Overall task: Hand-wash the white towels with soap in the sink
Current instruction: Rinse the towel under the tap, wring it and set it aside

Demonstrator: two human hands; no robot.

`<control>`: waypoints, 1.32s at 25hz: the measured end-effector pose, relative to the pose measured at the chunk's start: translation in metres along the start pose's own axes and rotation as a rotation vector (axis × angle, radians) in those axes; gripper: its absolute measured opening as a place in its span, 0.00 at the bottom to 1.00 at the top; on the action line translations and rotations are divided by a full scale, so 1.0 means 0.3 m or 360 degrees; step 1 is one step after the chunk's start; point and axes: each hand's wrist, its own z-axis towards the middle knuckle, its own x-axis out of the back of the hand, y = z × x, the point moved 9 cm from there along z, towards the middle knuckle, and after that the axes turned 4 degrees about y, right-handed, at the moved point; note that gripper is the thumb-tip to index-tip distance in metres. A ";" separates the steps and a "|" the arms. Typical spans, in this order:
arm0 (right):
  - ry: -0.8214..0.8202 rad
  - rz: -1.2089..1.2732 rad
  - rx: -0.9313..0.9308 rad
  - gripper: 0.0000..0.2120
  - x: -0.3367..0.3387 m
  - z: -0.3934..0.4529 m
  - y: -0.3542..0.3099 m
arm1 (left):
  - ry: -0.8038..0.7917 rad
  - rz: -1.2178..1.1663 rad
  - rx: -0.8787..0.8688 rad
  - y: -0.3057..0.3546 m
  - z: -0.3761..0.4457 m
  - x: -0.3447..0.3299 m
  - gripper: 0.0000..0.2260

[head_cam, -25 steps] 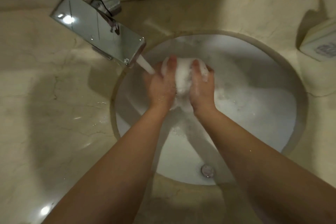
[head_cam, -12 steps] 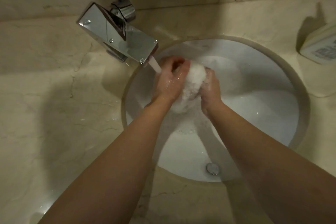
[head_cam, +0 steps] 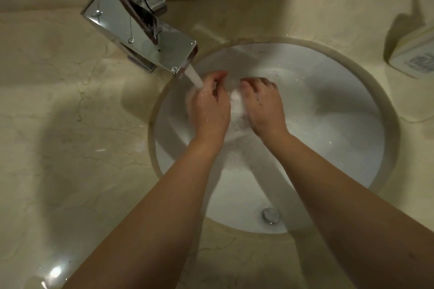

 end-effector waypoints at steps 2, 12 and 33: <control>-0.0033 -0.0012 -0.0048 0.28 -0.016 -0.003 0.040 | -0.0136 0.0044 0.0081 -0.051 -0.015 -0.026 0.16; 0.0226 0.0199 -0.0301 0.38 -0.073 -0.036 0.120 | -0.0345 -0.0348 0.0328 -0.149 -0.067 -0.157 0.32; 0.0117 -0.0209 -0.0335 0.22 -0.080 0.084 0.130 | -0.0078 0.0032 0.0567 -0.178 0.014 -0.160 0.12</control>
